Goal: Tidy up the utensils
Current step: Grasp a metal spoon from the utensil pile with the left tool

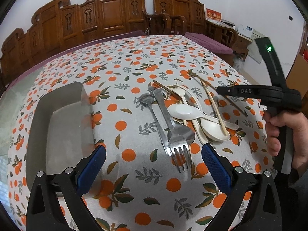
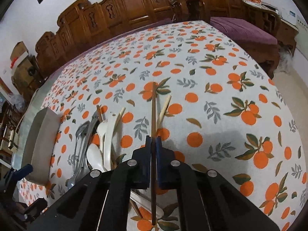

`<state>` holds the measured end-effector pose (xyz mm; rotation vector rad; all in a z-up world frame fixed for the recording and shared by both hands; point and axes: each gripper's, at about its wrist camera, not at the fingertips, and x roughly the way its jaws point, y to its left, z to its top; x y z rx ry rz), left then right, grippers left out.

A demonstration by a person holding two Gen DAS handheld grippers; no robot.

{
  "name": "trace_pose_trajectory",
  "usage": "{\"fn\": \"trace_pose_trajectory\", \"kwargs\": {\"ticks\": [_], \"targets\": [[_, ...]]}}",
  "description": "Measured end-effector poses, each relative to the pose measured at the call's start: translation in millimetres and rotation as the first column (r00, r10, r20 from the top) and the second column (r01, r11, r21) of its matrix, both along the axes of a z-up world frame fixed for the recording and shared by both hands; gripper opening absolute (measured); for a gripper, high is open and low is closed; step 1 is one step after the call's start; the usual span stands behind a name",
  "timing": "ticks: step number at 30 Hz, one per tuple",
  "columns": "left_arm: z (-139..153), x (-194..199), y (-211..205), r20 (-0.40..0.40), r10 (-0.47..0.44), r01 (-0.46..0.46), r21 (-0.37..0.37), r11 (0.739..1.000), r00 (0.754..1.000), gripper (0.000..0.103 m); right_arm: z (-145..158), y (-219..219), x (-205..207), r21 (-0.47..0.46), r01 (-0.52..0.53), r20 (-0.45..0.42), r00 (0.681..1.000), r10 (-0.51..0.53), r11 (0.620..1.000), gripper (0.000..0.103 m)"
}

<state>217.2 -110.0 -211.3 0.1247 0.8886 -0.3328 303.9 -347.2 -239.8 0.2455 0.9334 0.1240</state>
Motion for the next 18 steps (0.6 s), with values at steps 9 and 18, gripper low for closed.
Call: {"fn": "trace_pose_trajectory", "kwargs": {"ticks": [9, 18], "targets": [[-14.3, 38.8, -19.4, -0.054, 0.008, -0.006, 0.033, 0.999, 0.998, 0.065, 6.7, -3.6, -2.4, 0.003, -0.014, 0.037, 0.999, 0.014, 1.0, 0.006], [-38.5, 80.8, -28.4, -0.115, 0.066, -0.059, 0.064, 0.996, 0.991, 0.031, 7.7, 0.7, -1.5, 0.004, -0.031, 0.047, 0.998, 0.031, 0.999, 0.006]]}}
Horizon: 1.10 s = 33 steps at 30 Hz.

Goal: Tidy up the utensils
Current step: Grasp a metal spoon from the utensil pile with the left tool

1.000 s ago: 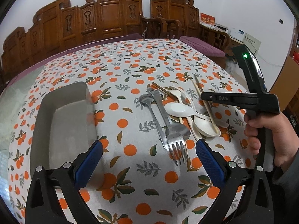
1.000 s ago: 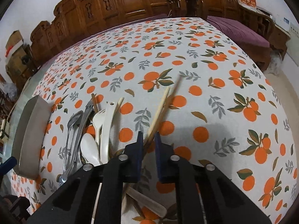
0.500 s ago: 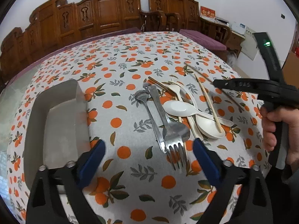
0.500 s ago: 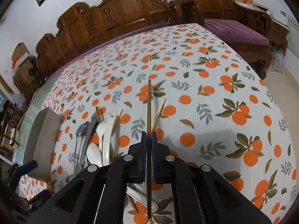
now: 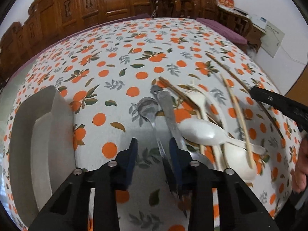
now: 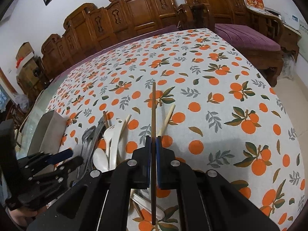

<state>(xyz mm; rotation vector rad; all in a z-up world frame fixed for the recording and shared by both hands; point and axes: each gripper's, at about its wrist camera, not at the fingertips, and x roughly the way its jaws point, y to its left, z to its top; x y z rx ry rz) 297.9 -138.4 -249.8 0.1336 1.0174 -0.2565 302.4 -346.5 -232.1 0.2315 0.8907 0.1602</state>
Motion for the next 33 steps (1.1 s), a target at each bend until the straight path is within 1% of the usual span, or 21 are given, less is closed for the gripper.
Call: {"fn": "trace_pose_trajectory", "kwargs": {"ticks": [4, 7, 9, 10, 12, 16, 19, 27, 33], "targets": [[-6.9, 10.6, 2.5, -0.03, 0.029, -0.029, -0.018, 0.999, 0.999, 0.026, 0.1, 3.7, 0.4, -0.003, -0.006, 0.002, 1.0, 0.006, 1.0, 0.006], [-6.9, 12.2, 1.6, -0.021, 0.029, -0.029, -0.01, 1.0, 0.999, 0.025, 0.5, 5.3, 0.2, -0.005, -0.011, 0.004, 1.0, 0.011, 1.0, 0.006], [-6.8, 11.8, 3.3, -0.018, 0.032, -0.033, -0.02, 0.999, 0.999, 0.014, 0.3, 5.9, 0.3, -0.006, -0.011, 0.003, 1.0, 0.011, 1.0, 0.006], [-7.6, 12.0, 3.8, -0.022, 0.032, -0.033, -0.021, 0.999, 0.999, 0.008, 0.4, 5.9, 0.3, -0.006, -0.012, 0.004, 1.0, 0.012, 1.0, 0.006], [-7.9, 11.9, 5.1, -0.018, 0.035, -0.035, -0.014, 0.999, 0.999, 0.003, 0.9, 7.8, 0.3, -0.006, -0.014, 0.006, 1.0, 0.014, 1.0, 0.006], [-6.2, 8.6, 10.6, -0.011, 0.031, -0.031, -0.012, 0.999, 0.999, 0.001, 2.6, 15.2, -0.4, -0.007, -0.03, 0.011, 0.999, 0.03, 1.0, 0.006], [-1.2, 3.9, 15.6, -0.006, 0.022, -0.022, -0.007, 1.0, 1.0, 0.001, 6.3, 21.4, -2.6, -0.007, -0.045, 0.022, 0.999, 0.045, 0.999, 0.006], [33.0, -13.0, 34.6, 0.06, 0.014, -0.012, -0.027, 1.0, 0.998, 0.001, 17.0, 44.7, -14.7, -0.004, -0.109, 0.051, 0.993, 0.109, 0.994, 0.006], [55.3, -24.4, 58.6, 0.095, 0.028, -0.025, -0.035, 0.999, 0.995, 0.001, 23.6, 65.9, -25.4, 0.004, -0.168, 0.07, 0.983, 0.168, 0.986, 0.006]]}}
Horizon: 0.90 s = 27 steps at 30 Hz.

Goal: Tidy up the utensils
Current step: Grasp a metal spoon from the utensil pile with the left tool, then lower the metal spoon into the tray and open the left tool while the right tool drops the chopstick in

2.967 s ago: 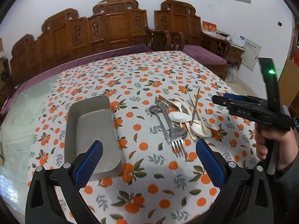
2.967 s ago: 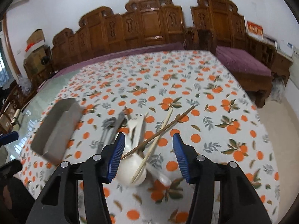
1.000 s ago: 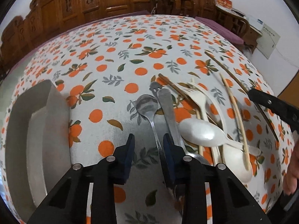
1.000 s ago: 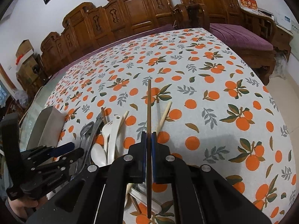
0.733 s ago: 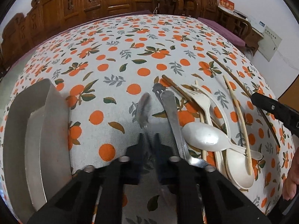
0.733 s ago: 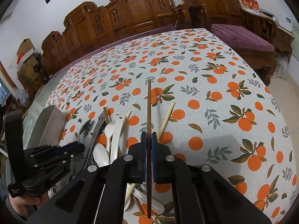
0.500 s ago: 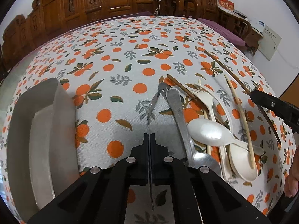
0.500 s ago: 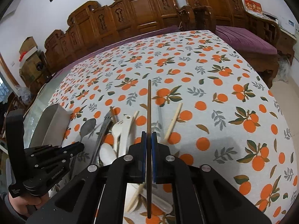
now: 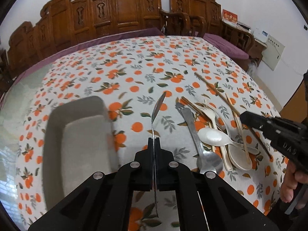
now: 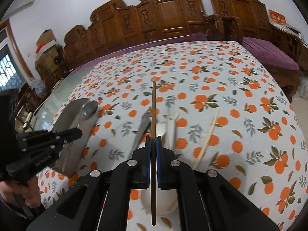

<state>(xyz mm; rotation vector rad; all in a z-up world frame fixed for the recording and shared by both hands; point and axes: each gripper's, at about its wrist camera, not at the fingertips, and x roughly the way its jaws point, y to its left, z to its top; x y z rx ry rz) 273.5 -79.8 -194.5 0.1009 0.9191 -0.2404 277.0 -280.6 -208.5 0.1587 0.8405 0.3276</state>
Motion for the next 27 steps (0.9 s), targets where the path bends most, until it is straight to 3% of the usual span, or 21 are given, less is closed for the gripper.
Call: {"fn": "trace_pose_trajectory", "kwargs": {"ticks": [11, 17, 27], "targets": [[25.3, -22.6, 57.1, 0.049, 0.027, -0.026, -0.007, 1.0, 0.998, 0.001, 6.6, 44.7, -18.8, -0.016, -0.112, 0.014, 0.994, 0.112, 0.994, 0.006], [17.5, -14.5, 86.5, 0.031, 0.1, -0.099, -0.035, 0.994, 0.994, 0.001, 13.6, 62.6, -30.1, 0.038, -0.16, -0.003, 0.987, 0.16, 0.986, 0.006], [-4.1, 1.8, 124.4, -0.026, 0.181, -0.183, -0.059, 0.981, 0.983, 0.001, 27.1, 105.3, -43.1, -0.07, -0.215, 0.034, 0.975, 0.218, 0.974, 0.006]]}}
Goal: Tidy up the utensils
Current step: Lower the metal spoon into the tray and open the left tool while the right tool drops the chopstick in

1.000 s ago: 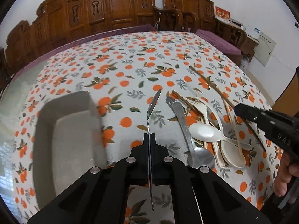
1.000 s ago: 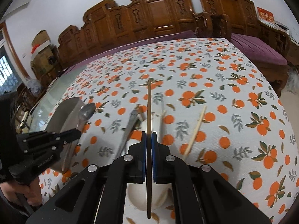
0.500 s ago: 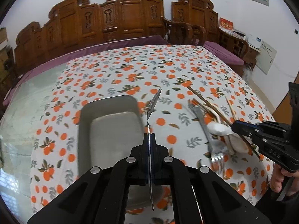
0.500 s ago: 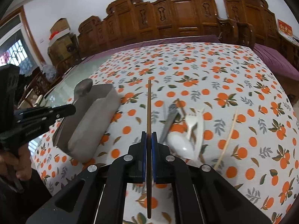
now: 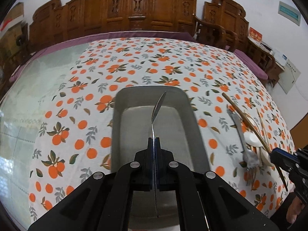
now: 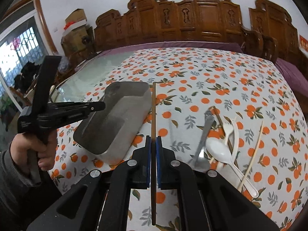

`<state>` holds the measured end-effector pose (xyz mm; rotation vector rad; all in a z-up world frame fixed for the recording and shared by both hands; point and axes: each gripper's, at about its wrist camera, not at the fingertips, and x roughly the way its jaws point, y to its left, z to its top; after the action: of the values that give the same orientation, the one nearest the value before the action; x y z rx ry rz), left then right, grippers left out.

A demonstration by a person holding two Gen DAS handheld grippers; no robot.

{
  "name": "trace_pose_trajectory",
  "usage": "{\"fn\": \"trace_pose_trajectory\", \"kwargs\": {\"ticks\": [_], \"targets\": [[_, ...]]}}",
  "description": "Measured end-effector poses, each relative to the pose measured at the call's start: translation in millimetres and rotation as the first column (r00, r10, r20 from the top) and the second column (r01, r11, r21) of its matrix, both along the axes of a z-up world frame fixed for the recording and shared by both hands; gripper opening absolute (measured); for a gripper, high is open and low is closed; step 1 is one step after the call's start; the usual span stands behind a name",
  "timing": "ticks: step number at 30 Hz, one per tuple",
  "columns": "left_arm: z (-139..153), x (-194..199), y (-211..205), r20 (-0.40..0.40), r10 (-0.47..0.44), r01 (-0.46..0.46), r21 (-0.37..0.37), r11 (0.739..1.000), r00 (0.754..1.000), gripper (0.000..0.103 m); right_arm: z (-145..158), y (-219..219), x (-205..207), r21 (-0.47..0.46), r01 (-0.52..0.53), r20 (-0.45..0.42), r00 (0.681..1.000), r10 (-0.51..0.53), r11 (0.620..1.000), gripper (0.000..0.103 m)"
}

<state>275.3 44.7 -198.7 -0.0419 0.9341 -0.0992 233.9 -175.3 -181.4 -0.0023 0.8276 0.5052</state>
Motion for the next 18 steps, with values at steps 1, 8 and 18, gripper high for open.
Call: {"fn": "trace_pose_trajectory", "kwargs": {"ticks": [1, 8, 18], "targets": [[-2.3, 2.1, 3.4, -0.007, 0.006, -0.006, 0.004, 1.0, 1.0, 0.001, 1.8, 3.4, 0.6, -0.002, -0.005, 0.003, 1.0, 0.005, 1.0, 0.006], [-16.2, 13.1, 15.4, -0.056, 0.031, -0.028, 0.048, 0.998, 0.998, 0.001, 9.6, 28.5, 6.4, -0.007, -0.035, 0.011, 0.999, 0.035, 0.999, 0.006], [-9.1, 10.0, 18.4, -0.04, 0.015, -0.013, 0.043, 0.999, 0.999, 0.001, 1.3, 61.7, 18.0, -0.029, -0.059, -0.016, 0.998, 0.058, 0.998, 0.006]]}}
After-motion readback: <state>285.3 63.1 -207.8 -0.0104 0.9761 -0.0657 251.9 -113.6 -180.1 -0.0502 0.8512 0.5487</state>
